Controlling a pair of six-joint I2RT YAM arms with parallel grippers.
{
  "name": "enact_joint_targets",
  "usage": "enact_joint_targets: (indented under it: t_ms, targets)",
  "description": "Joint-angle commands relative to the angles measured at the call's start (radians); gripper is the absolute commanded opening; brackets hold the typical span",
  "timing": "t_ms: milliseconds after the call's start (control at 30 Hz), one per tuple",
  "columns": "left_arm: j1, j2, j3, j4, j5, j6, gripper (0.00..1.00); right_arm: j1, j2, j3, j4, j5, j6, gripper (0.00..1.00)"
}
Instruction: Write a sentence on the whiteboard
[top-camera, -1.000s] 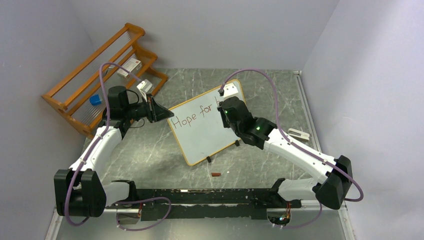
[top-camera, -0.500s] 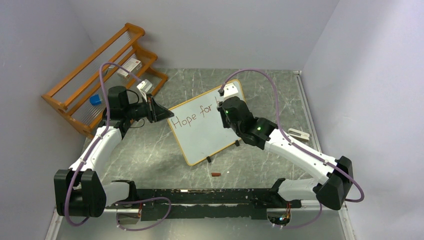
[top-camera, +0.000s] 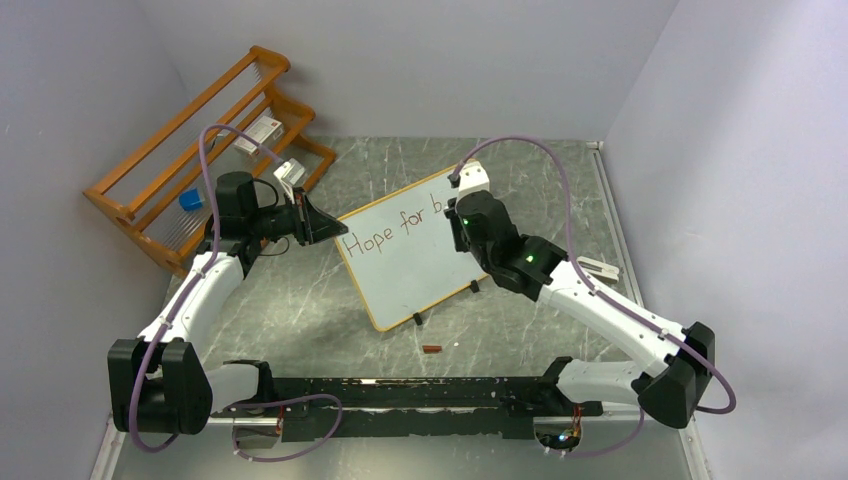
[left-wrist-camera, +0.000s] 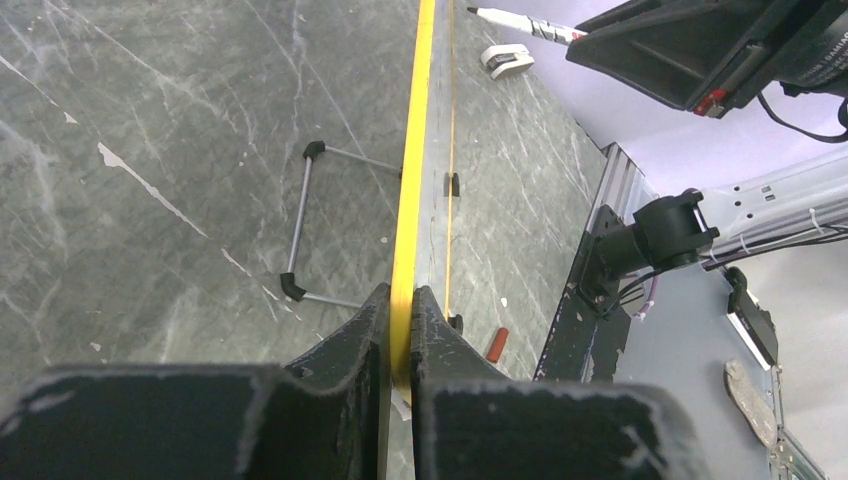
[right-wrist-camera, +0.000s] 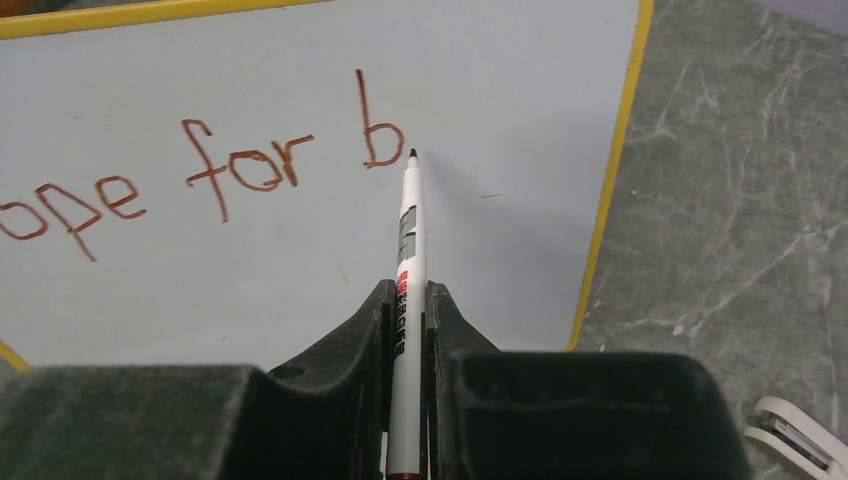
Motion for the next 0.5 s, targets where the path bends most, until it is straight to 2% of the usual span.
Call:
enact_joint_targets:
  t_ms: [0, 467]
  targets:
    - [-0.017, 0.036, -0.021, -0.085, -0.062, 0.068, 0.05, -0.039, -0.020, -0.015, 0.022, 0.003, -0.020, 0.00]
    - [-0.017, 0.037, -0.022, -0.085, -0.059, 0.068, 0.05, -0.063, 0.010, -0.017, 0.062, -0.069, -0.034, 0.00]
